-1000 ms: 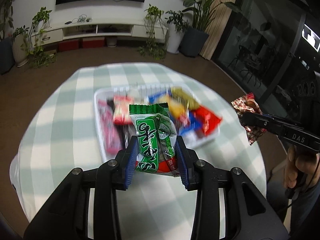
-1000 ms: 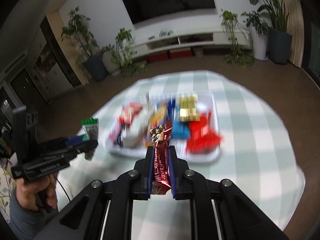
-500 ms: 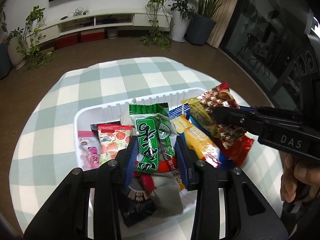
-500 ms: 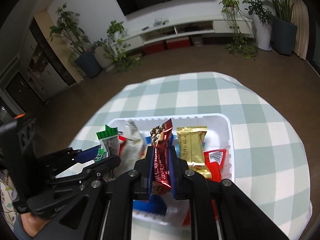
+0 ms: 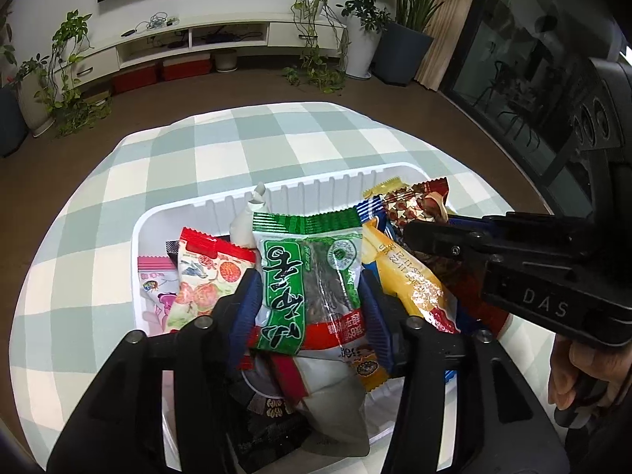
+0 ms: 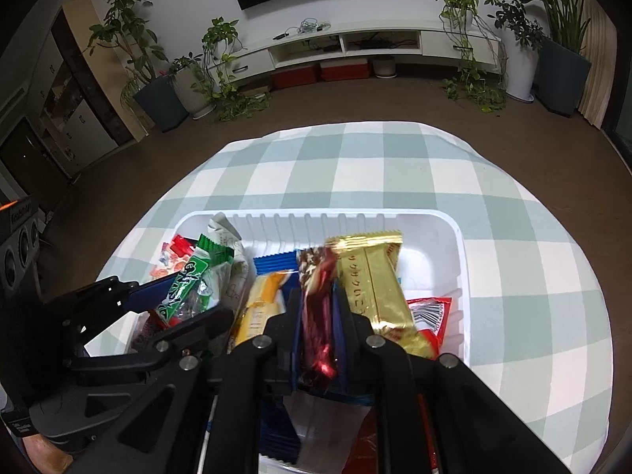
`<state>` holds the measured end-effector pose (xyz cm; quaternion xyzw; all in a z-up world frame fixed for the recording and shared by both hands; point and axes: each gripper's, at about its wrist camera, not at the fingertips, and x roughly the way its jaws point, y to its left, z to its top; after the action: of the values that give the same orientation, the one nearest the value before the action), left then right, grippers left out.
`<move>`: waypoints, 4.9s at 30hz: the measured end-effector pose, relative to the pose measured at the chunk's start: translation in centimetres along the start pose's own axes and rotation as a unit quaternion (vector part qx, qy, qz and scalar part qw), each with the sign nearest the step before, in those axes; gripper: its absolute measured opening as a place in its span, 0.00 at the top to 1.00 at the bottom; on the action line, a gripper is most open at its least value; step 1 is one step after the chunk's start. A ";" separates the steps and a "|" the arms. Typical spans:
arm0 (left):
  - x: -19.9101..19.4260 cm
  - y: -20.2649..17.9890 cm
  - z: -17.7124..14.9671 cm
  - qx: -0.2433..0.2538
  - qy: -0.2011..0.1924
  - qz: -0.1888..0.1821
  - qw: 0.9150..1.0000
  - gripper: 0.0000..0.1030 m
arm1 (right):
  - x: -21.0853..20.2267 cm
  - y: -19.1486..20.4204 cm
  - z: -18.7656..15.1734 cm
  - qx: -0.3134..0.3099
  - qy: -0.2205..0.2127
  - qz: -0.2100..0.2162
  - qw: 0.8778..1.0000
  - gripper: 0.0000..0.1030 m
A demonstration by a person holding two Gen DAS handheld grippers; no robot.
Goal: Organize snacks
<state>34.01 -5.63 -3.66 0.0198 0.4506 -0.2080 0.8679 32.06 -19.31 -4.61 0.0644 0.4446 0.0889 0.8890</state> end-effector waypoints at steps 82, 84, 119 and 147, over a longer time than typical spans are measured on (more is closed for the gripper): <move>-23.5 -10.1 -24.7 -0.080 -0.101 0.179 0.975 0.00 | -23.6 8.7 -25.7 0.006 -0.217 -0.112 0.970 0.00; -23.3 -10.1 -24.7 -0.080 -0.097 0.180 0.976 0.00 | -23.2 8.6 -25.8 0.006 -0.211 -0.113 0.971 0.00; -21.9 -9.7 -25.5 -0.085 -0.083 0.171 0.978 0.00 | -21.6 9.0 -26.4 0.003 -0.180 -0.115 0.977 0.00; -21.9 -9.7 -25.5 -0.086 -0.083 0.170 0.978 0.00 | -21.5 9.1 -26.6 0.003 -0.177 -0.115 0.977 0.00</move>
<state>-0.52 -1.36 0.00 0.0041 0.3837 -0.0192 0.9233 -2.86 -14.14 -1.97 0.0306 0.2845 -0.0278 0.9578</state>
